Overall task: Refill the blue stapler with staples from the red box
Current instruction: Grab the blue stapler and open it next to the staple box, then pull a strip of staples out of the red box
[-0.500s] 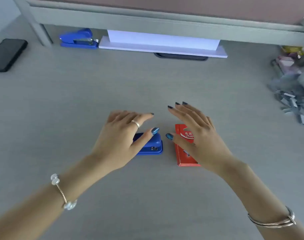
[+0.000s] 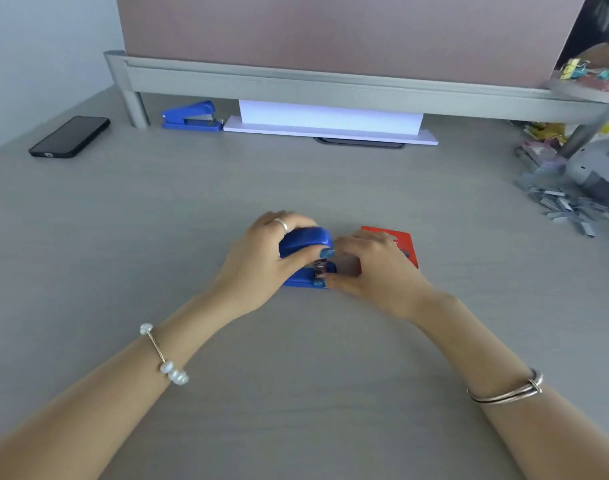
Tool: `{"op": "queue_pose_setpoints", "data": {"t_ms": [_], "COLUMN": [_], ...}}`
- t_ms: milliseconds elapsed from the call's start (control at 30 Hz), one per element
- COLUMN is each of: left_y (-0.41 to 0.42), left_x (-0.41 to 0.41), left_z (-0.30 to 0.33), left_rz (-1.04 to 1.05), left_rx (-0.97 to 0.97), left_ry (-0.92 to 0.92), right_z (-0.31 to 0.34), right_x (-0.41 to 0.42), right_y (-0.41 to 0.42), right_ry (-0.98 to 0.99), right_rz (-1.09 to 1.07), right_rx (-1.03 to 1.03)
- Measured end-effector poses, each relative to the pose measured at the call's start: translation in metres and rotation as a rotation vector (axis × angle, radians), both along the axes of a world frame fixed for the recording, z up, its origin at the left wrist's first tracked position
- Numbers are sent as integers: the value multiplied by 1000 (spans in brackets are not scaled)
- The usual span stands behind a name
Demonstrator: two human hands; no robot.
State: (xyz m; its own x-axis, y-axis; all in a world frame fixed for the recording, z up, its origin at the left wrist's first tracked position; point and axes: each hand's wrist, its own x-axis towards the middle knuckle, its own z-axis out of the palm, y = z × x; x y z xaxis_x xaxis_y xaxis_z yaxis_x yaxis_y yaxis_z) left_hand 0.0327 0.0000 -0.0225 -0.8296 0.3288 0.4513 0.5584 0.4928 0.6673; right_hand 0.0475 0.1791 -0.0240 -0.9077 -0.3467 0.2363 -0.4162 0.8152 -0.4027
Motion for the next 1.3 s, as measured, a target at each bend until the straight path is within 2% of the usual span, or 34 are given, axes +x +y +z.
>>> {"op": "queue_pose_setpoints", "data": {"t_ms": [100,233,367,500,767,933,1000,1167,1300], "left_y": [-9,-44,-86,-123,-139,-131,-125,-73,-27], "left_x": [-2,-10,-17,-20,-21,-21,-19,-9,-6], "left_z": [12,28,37,47,37,31,32,32,27], "left_rz": [-14,-1,-46,-86,-22,-26,-44,-85,-199], "left_rx": [255,283,288,164,-266,-325,-306,-167,-248], "left_ry": [-81,13,-67,-241,-479,-551,-505,-247,-120], "right_z": [3,5,10,14,6,11,19,24,24], "right_x": [1,2,9,12,4,9,11,10,6], "right_y": [0,1,-3,-5,7,18,36,67,64], "right_ry": [-13,-20,-22,-6,-6,-40,-87,-284,-225], "right_rz": [-12,-43,-49,-30,-23,2,-41,-135,-114], "right_rx": [7,29,3,6,-23,-115,-110,231,244]}}
